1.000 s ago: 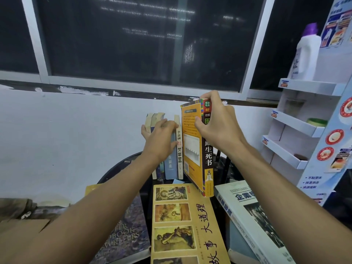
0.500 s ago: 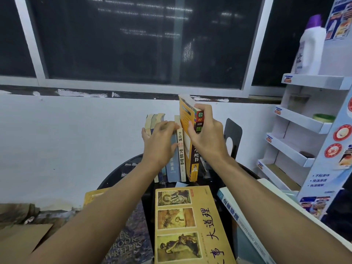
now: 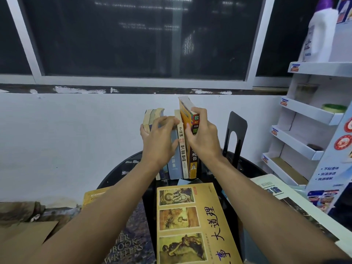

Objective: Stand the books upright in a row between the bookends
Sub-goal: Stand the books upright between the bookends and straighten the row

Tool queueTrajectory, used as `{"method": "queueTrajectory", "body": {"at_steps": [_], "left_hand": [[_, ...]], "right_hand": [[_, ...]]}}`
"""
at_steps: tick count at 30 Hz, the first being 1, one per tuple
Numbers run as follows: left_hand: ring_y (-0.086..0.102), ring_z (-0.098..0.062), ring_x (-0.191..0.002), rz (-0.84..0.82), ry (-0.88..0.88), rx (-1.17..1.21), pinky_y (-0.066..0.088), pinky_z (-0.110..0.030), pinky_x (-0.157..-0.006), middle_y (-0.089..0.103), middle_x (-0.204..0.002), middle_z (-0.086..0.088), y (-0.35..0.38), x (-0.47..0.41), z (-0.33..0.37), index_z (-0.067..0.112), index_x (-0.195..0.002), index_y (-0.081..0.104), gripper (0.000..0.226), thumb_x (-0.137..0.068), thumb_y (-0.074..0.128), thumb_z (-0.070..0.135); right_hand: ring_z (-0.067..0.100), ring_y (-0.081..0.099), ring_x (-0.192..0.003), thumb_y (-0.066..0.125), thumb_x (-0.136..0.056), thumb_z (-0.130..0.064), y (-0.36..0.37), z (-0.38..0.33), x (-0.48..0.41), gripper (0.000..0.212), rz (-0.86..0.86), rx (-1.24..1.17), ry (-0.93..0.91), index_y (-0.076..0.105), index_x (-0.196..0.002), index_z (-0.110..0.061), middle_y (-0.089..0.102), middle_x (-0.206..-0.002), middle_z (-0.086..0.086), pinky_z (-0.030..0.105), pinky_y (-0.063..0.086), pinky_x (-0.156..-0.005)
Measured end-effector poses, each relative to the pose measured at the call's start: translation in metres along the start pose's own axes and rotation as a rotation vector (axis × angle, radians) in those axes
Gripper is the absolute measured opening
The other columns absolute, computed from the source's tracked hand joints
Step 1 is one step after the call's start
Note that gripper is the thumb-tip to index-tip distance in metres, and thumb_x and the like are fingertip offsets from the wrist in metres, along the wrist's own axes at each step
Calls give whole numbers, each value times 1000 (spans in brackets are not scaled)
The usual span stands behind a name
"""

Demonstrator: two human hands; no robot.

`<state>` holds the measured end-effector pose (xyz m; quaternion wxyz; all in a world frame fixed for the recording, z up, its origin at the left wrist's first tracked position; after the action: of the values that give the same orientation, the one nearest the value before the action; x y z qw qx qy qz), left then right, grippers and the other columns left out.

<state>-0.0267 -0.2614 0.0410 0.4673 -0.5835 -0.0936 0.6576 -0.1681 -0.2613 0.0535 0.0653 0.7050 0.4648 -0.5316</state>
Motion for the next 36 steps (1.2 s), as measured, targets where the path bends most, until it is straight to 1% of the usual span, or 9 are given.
{"method": "queueTrajectory", "body": {"at_steps": [7, 10, 14, 18, 19, 23, 26, 30, 36], "left_hand": [[26, -13, -147, 4, 3, 13, 17, -65, -115, 51, -143, 9, 0, 0, 0, 31, -135, 51, 53, -88, 74, 29], [25, -12, -147, -4, -4, 19, 16, -65, -116, 51, -141, 10, 2, 0, -1, 31, -136, 51, 54, -88, 75, 29], [25, -12, -147, -16, -3, 1, 19, -65, -114, 51, -142, 9, 3, -1, -3, 32, -137, 49, 56, -87, 75, 29], [24, -12, -147, -20, -1, -1, 16, -61, -116, 51, -142, 10, 2, 0, -1, 32, -138, 49, 56, -88, 74, 29], [24, -12, -147, -20, -1, -1, 15, -61, -116, 51, -143, 10, 1, 0, 0, 32, -138, 49, 56, -88, 74, 29], [24, -13, -147, -14, -9, 1, 14, -61, -117, 50, -144, 8, 1, 0, 0, 31, -139, 49, 56, -89, 74, 29], [25, -14, -147, -9, -11, 0, 15, -62, -116, 51, -143, 8, 2, 0, -1, 31, -139, 49, 56, -89, 74, 29], [25, -14, -147, -8, -11, 0, 15, -63, -116, 54, -141, 8, 4, -1, -2, 31, -138, 49, 56, -88, 75, 29], [25, -13, -147, -14, -16, 9, 13, -63, -116, 54, -140, 7, 5, -2, -3, 31, -138, 49, 56, -88, 74, 29]], "right_hand": [[18, 69, -90, 59, -100, -18, 2, 14, 1, 40, 2, -42, 51, 38, -134, -22, 70, -106, 4, 41, 59, -77], [11, 67, -93, 58, -101, -20, 3, 12, 0, 40, -61, -92, 73, 38, -136, -23, 69, -108, 1, 33, 58, -80], [6, 67, -94, 58, -99, -19, 12, 16, 1, 57, -313, -172, 122, 30, -143, -40, 67, -110, -3, 29, 59, -79], [8, 58, -123, 67, -94, -5, 15, 19, 8, 88, -597, -188, 122, 15, -149, -50, 55, -138, -7, 17, 56, -79], [8, 55, -128, 68, -94, -3, 15, 19, 8, 91, -619, -179, 121, 13, -150, -51, 52, -142, -5, 18, 55, -81], [13, 52, -134, 69, -92, -1, 15, 18, 5, 94, -594, -167, 130, 15, -149, -52, 52, -146, 1, 39, 57, -94], [13, 52, -135, 70, -92, 0, 17, 18, 3, 94, -587, -155, 119, 16, -148, -52, 53, -146, 0, 37, 56, -94], [17, 48, -139, 71, -90, -1, 20, 19, 2, 97, -590, -128, 119, 14, -148, -53, 51, -147, 2, 45, 57, -95], [19, 48, -139, 68, -92, 0, 22, 18, 0, 95, -586, -107, 119, 13, -148, -53, 52, -146, 4, 48, 59, -92]]}}
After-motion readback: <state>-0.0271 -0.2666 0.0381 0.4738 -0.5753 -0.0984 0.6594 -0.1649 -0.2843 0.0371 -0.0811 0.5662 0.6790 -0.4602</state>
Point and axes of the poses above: each hand's wrist, its own x-axis away from the middle knuckle, its own y-axis out of the palm, z = x × y, the point moved 10 cm from there along -x, towards the middle knuckle
